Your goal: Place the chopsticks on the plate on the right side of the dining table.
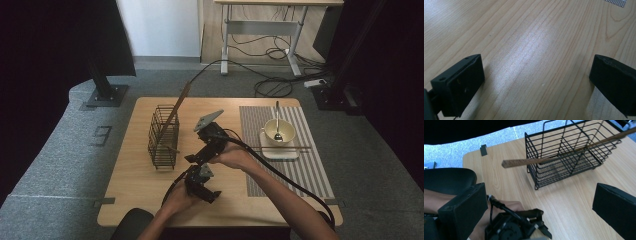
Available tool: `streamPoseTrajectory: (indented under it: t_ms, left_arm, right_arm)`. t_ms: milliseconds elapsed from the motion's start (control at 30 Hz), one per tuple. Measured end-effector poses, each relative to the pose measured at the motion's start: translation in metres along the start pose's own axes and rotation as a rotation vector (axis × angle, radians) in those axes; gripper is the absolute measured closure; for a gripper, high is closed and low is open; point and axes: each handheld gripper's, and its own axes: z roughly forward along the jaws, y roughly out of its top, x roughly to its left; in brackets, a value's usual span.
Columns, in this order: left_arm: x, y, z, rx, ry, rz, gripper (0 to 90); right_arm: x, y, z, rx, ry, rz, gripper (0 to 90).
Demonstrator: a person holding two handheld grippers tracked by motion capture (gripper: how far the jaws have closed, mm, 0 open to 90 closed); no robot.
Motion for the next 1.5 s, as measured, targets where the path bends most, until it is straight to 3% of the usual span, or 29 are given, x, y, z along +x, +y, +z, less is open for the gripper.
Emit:
streamPoseTrajectory:
  t_ms: [267,400,567,733,967,1133,1500]
  left_arm:
    - [0.0,0.0,0.001,-0.007,0.005,-0.004,0.0]
    - [0.0,0.0,0.001,-0.008,0.004,-0.006,0.0]
    - [0.0,0.0,0.0,0.0,0.003,-0.001,0.0]
    - [0.0,0.0,0.0,-0.003,0.002,-0.002,0.0]
    - [0.0,0.0,0.0,0.001,0.002,0.002,0.0]
    - [0.0,0.0,0.0,0.0,0.002,0.002,0.0]
    - [0.0,0.0,0.0,0.005,0.002,-0.001,0.0]
  right_arm:
    - [0.01,0.014,0.023,-0.003,0.027,-0.023,0.0]
    - [0.012,0.019,0.034,0.002,0.008,-0.034,5.1]
    - [0.006,0.018,0.041,0.009,-0.053,-0.039,12.9]
    - [-0.001,0.017,0.038,-0.004,-0.101,-0.015,16.7]
    - [-0.006,0.017,0.031,-0.007,-0.207,-0.051,28.2]
    - [-0.011,0.016,0.034,-0.02,-0.203,-0.025,34.7]
    - [-0.024,0.015,0.047,-0.063,-0.141,0.009,50.5]
